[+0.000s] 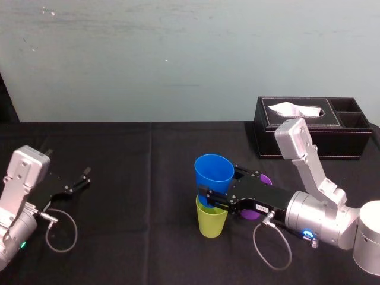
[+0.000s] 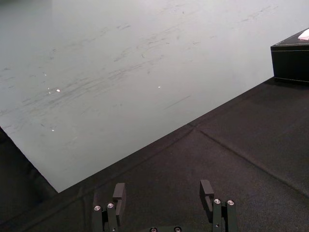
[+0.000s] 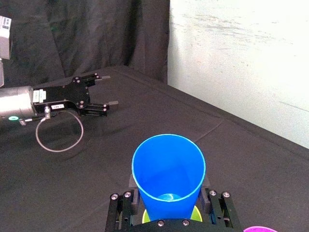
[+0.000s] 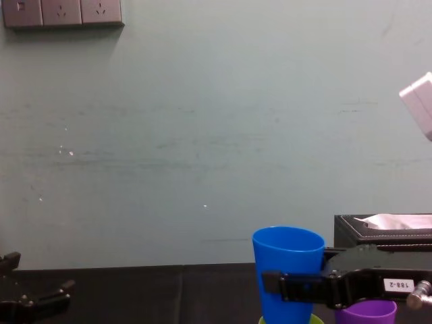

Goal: Stack the three plastic cups sequentially using one hand.

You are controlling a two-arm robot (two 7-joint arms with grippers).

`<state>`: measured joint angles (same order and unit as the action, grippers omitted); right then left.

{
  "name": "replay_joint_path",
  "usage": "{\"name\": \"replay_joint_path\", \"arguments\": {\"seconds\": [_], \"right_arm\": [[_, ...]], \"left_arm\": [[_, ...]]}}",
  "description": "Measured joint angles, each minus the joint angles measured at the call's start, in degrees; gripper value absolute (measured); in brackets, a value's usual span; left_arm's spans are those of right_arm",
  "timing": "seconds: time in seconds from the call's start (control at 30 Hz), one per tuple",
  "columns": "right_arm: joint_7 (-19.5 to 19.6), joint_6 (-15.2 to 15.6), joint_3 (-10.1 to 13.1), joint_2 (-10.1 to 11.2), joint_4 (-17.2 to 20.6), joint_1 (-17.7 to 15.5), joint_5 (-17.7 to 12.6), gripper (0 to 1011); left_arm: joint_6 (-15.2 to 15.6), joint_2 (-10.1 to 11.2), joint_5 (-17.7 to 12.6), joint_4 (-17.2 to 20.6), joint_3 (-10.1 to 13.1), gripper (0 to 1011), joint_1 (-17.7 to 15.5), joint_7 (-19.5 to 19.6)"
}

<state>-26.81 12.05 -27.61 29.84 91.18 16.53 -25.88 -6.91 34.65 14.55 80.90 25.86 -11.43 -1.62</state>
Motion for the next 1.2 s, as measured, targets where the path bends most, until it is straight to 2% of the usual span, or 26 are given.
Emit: {"name": "replay_joint_path", "arguments": {"seconds": [1.2], "right_arm": [[-0.7, -1.3, -0.1, -1.2, -3.1, 0.0, 1.1, 715]], "left_arm": [[0.0, 0.0, 0.0, 0.0, 0.0, 1000, 0.0, 0.0]]}}
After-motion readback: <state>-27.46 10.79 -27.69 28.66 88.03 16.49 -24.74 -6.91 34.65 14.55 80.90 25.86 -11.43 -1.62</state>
